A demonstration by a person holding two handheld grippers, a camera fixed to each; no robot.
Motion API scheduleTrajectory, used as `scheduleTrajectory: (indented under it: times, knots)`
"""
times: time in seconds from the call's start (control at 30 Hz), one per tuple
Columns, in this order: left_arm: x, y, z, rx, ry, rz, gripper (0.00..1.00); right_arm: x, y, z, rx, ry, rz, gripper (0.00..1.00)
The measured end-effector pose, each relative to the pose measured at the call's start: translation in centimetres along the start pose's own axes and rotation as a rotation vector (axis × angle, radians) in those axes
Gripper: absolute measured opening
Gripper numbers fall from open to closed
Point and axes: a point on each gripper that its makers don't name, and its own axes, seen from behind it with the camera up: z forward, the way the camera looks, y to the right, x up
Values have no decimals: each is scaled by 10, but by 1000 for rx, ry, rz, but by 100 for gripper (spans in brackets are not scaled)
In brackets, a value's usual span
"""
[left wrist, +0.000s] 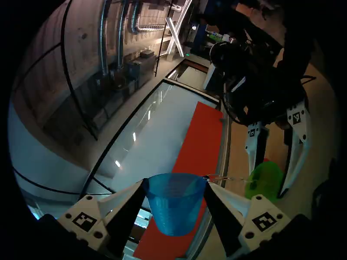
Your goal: Pour water
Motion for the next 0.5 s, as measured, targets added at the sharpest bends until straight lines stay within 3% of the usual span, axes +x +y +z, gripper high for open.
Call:
scheduleTrajectory:
  times: [0.5]
  knots:
    - [5, -7, -4, 11, 0, 63, 89, 3, 3, -1, -3, 0, -7, 90]
